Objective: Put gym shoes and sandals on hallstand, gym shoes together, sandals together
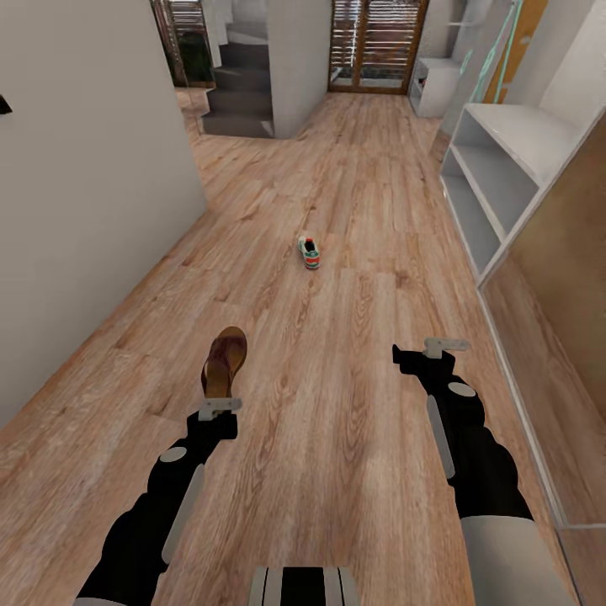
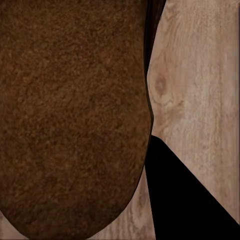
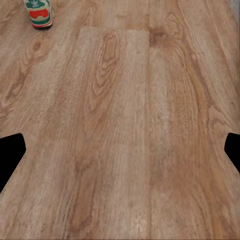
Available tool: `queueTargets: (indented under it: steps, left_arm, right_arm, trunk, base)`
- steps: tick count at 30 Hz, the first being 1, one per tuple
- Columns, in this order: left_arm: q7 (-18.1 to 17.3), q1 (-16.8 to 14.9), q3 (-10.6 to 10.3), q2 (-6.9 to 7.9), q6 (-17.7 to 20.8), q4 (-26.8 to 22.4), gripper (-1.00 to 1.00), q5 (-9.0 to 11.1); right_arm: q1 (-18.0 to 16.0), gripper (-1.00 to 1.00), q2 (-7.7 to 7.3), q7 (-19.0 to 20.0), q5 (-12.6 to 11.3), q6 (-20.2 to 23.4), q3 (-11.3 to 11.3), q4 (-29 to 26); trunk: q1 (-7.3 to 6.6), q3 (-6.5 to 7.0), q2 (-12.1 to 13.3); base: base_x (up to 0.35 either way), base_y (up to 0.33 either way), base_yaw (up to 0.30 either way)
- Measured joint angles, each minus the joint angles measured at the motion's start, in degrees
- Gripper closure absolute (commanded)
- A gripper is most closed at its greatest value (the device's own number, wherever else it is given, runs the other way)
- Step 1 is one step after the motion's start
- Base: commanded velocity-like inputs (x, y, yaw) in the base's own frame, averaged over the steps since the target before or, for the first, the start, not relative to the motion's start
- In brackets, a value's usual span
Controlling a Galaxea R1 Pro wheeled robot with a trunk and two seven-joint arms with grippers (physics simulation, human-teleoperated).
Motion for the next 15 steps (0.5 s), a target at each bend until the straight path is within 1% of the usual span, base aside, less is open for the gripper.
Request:
queueTargets:
  steps: [15]
  left_arm:
    - [0.0, 0.0, 0.0, 0.0, 0.0, 0.06, 1.0, 0.08]
  right_arm:
    - [0.01, -1.0, 0.0, 0.0, 0.0, 0.0, 0.0, 0.0]
  trunk:
    - [-0.39, 4.74, 0.2]
  base:
    - [0.0, 0.0, 0.0]
